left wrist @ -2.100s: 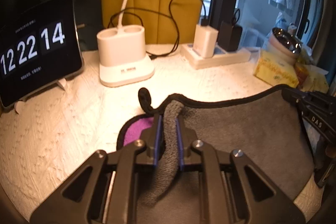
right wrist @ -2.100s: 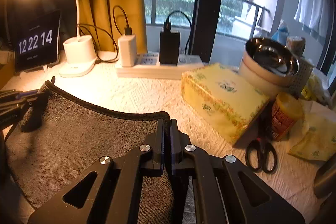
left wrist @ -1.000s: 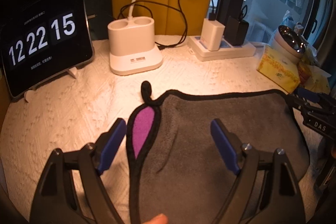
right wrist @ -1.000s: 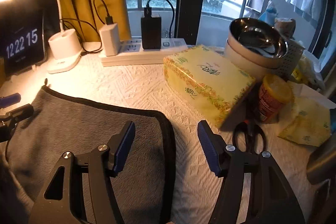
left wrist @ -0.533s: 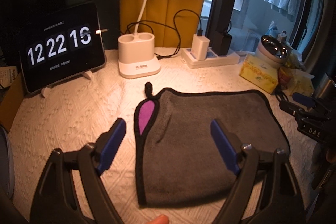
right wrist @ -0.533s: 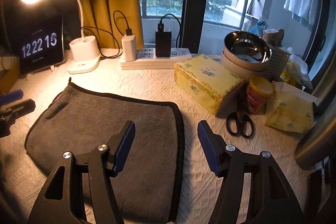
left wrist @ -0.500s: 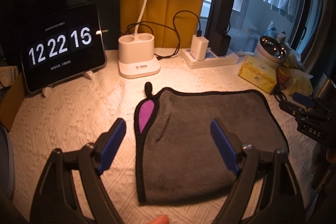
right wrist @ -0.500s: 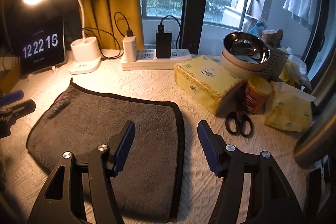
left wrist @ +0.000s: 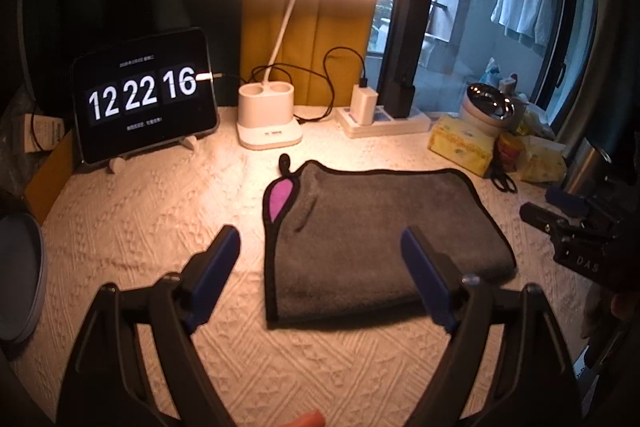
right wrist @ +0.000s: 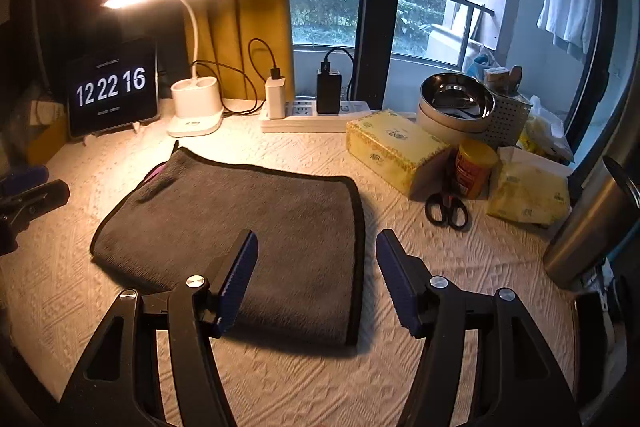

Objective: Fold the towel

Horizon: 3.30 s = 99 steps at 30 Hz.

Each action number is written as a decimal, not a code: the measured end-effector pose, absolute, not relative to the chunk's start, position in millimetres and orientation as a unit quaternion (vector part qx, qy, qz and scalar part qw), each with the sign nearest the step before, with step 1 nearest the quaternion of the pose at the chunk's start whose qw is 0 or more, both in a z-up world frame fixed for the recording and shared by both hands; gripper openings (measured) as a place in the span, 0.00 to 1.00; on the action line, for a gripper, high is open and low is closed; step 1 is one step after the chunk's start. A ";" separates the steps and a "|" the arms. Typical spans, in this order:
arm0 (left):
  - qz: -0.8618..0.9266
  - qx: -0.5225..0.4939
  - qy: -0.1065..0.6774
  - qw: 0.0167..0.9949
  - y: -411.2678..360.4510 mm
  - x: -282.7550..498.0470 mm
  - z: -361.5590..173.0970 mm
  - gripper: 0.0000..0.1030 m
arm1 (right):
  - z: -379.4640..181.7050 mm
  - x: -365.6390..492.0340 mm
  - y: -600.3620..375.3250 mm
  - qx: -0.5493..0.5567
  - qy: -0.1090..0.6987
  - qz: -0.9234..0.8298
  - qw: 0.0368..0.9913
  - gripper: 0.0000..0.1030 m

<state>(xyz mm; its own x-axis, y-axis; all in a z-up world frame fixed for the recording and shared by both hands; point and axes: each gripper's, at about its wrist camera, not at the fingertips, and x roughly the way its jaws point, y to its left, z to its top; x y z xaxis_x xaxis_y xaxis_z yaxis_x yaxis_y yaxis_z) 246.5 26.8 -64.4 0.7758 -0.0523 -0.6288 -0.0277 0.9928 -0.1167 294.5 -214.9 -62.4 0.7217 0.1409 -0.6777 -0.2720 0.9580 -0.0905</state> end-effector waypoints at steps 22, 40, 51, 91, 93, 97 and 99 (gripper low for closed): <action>-0.025 -0.061 0.277 0.959 12.1 158.0 -43.6 0.81 | -37.7 209.6 -221.6 -0.083 0.324 0.116 0.935 0.63; -0.022 -0.053 0.216 0.975 15.7 99.1 -6.6 0.81 | 6.0 140.0 -225.3 -0.081 0.267 0.115 0.953 0.63; -0.015 -0.050 0.149 0.987 14.2 55.6 15.9 0.94 | 36.7 97.7 -230.0 -0.068 0.205 0.102 0.971 0.63; 0.010 -0.044 0.121 0.992 12.8 32.3 20.5 0.99 | 43.6 70.1 -229.7 -0.062 0.161 0.104 0.980 0.63; 0.010 -0.045 0.120 0.992 12.4 32.3 21.1 0.99 | 42.9 70.2 -229.6 -0.062 0.161 0.104 0.980 0.63; 0.010 -0.045 0.120 0.992 12.2 31.9 21.5 0.99 | 43.0 70.4 -229.6 -0.062 0.161 0.104 0.980 0.63; 0.010 -0.044 0.120 0.992 12.0 31.7 21.3 0.99 | 43.1 70.5 -229.7 -0.062 0.161 0.104 0.980 0.63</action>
